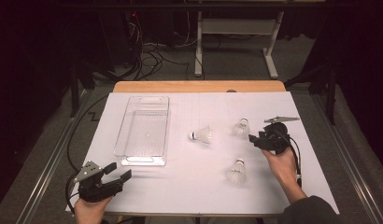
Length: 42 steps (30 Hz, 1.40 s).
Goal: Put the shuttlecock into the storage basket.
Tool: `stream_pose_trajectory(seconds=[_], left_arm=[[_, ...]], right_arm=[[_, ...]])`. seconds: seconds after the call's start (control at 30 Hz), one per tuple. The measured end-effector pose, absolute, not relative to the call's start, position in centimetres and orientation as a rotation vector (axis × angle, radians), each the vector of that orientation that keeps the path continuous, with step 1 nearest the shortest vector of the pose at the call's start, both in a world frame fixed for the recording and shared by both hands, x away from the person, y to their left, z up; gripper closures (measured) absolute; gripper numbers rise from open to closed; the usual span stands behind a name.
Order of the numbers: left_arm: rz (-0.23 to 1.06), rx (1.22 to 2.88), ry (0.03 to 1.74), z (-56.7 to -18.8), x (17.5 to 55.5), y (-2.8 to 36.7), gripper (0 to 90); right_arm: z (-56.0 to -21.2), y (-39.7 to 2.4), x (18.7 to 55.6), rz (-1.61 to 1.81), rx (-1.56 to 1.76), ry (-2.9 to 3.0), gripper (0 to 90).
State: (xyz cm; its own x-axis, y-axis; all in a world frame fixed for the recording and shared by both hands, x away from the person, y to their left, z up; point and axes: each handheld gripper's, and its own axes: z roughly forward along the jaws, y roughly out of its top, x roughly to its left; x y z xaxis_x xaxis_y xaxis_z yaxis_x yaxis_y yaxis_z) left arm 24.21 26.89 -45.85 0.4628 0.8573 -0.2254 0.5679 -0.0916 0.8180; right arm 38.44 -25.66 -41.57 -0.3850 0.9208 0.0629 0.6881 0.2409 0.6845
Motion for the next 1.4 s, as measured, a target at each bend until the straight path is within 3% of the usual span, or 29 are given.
stream_pose_trajectory(seconds=[0.9, 1.4], left_arm=[[0.383, 1.781, 1.208, -45.8, 24.2, 26.9, 30.0], [0.385, 1.785, 1.205, -45.8, 24.2, 26.8, 29.8]], right_arm=[[-41.8, -24.0, 43.1, 0.718, 1.536, 2.219, 56.3], [-42.1, -23.0, 44.4, 0.622, 1.529, 2.204, 62.6]])
